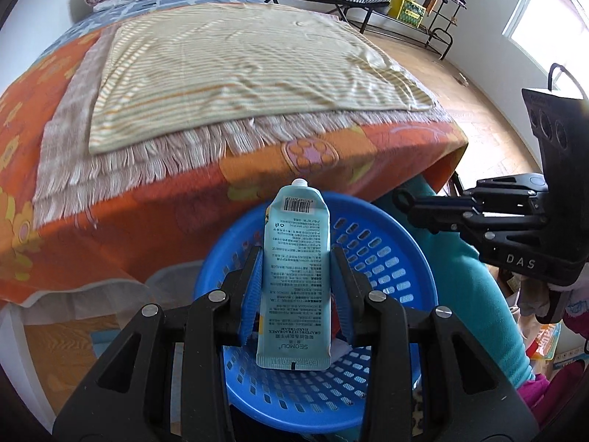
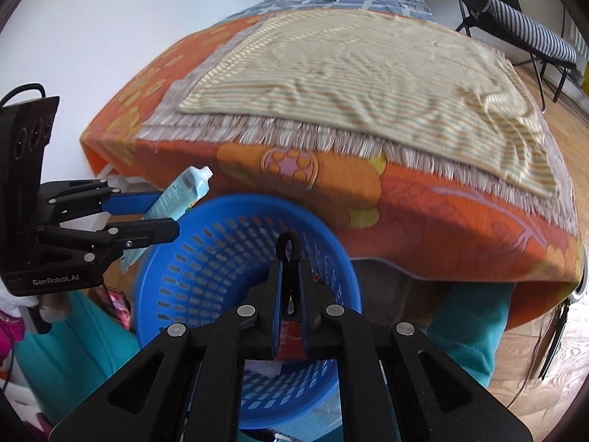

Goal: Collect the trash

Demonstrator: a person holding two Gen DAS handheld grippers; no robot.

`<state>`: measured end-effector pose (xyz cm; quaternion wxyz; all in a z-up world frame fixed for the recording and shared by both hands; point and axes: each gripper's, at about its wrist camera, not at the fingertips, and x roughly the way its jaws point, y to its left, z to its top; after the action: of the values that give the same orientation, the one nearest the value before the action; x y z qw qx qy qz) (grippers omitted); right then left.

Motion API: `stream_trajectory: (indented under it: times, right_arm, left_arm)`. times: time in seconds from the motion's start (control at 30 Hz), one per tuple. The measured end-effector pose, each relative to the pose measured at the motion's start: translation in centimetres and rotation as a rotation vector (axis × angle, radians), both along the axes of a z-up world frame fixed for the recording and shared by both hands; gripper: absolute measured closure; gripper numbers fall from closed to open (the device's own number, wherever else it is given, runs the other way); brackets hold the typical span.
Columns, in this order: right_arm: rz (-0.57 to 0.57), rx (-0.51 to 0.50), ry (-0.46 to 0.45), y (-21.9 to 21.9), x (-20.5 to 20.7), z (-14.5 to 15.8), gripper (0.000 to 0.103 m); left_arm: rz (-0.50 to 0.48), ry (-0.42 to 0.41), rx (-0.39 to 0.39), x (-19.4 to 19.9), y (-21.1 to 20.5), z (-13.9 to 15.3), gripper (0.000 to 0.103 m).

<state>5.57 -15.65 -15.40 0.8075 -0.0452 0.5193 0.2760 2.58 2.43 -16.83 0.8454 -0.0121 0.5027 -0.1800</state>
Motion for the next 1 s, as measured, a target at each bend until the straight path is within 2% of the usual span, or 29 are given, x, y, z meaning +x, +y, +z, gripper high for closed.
stream_trajectory:
  times: [0.33,0.47,0.57,0.67,0.8,0.83,0.9,1.0]
  right_arm:
    - [0.018,-0.008,0.033,0.4,-1.7,-1.1,0.096]
    - [0.016,-0.007,0.052,0.4,-1.8,-1.7,0.082]
    - [0.010,-0.011,0.063,0.3,-2.0,-2.1,0.077]
    - [0.009,-0.015,0.078,0.5,-2.1,-2.5,0.069]
    - [0.008,-0.029,0.082,0.6,-2.1,-2.8,0.067]
    - [0.005,-0.031,0.083,0.6,-2.1,-2.8,0.065]
    - [0.000,-0.034,0.086,0.5,-2.0,-2.9,0.052]
    - [0.004,-0.033,0.086,0.6,-2.0,-2.9,0.050]
  left_arm:
    - [-0.022,0.019,0.017,-1.1,-0.7,-1.1,0.067]
    - [-0.026,0.024,0.024,-1.2,-0.8,-1.4,0.067]
    - [-0.020,0.032,0.025,-1.2,-0.7,-1.5,0.066]
    - [-0.013,0.033,0.028,-1.2,-0.5,-1.6,0.052]
    - [-0.009,0.034,0.036,-1.2,-0.5,-1.8,0.051]
    - [-0.008,0.037,0.038,-1.2,-0.4,-1.9,0.051]
    - [-0.005,0.041,0.042,-1.2,-0.4,-2.0,0.051]
    - [0.003,0.044,0.044,-1.1,-0.3,-2.1,0.048]
